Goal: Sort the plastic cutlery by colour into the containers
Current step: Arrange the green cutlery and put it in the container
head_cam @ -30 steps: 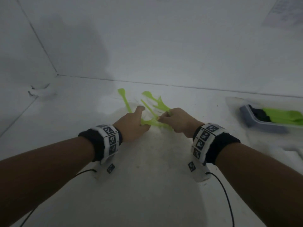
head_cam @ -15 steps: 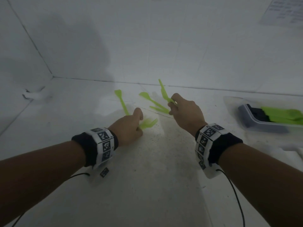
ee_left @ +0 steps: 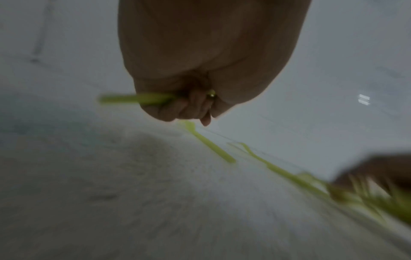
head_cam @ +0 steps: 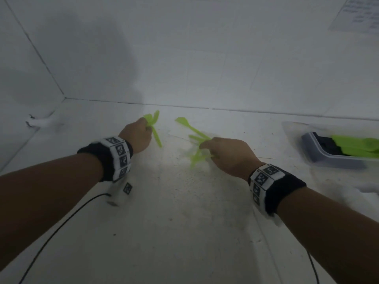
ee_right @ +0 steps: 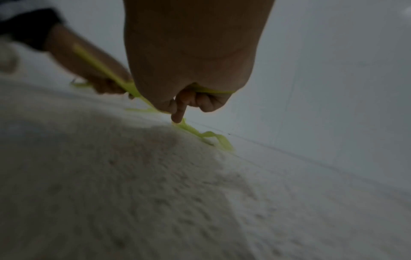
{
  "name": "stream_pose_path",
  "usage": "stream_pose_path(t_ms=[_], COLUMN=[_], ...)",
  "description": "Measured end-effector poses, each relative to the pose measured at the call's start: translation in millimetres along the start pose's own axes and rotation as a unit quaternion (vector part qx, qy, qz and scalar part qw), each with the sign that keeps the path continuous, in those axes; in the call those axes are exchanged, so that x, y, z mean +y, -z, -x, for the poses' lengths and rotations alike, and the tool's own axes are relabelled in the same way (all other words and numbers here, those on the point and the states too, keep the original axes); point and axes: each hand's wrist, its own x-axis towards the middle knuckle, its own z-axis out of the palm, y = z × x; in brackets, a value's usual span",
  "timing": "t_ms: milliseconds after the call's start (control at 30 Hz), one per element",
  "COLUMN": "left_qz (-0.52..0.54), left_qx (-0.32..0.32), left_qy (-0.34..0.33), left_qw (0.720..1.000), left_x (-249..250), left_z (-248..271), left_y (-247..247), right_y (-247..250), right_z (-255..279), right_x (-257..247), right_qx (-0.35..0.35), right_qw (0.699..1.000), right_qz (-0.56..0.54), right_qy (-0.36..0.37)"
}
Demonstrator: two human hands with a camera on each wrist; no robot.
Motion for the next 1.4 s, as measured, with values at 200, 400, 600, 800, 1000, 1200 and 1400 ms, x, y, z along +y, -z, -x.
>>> stream_pose_path(t_ms=[200, 400, 600, 800, 1000, 1200, 1400], left_qz=[-0.074, -0.096, -0.02, -0.032, -0.002, -0.089, -0.19], left_qx=[-0.075, -0.078, -0.042, -0.035, -0.043, -0.055, -0.088], left_qy=[0.078, 0.043, -0.021, -0.07, -0.103, -0.243, -0.272], left_qw=[0.991, 0.991, 0.999, 0.996, 0.994, 0.964, 0.939], left_x=[14.8, 15.7, 8.3, 9.2, 29.3, 55.8, 85.3], left_z=[-28.0, -31.9, -7.3, 3.8, 9.8, 4.1, -6.4], left_y=[-7.2, -5.9, -4.7, -7.7, -9.4, -36.1, -57.2], right_y=[-2.8, 2.1, 3.5, 1.9, -7.2, -1.5, 6.3], right_z=[10.3, 19.2, 29.4, 26.0, 34.9, 56.0, 84.2], right_x=[4.8, 2.6, 9.2, 3.0, 17.2, 41.0, 59.5], right_qx=[-0.089, -0.088, -0.076, -0.076, 0.002, 0.02, -0.015], right_qw=[0.991, 0.995, 0.996, 0.991, 0.984, 0.993, 0.983], right_qz=[0.079, 0.007, 0.039, 0.076, 0.088, 0.108, 0.149], right_qy=[0.058, 0.047, 0.001, 0.074, 0.155, 0.043, -0.103])
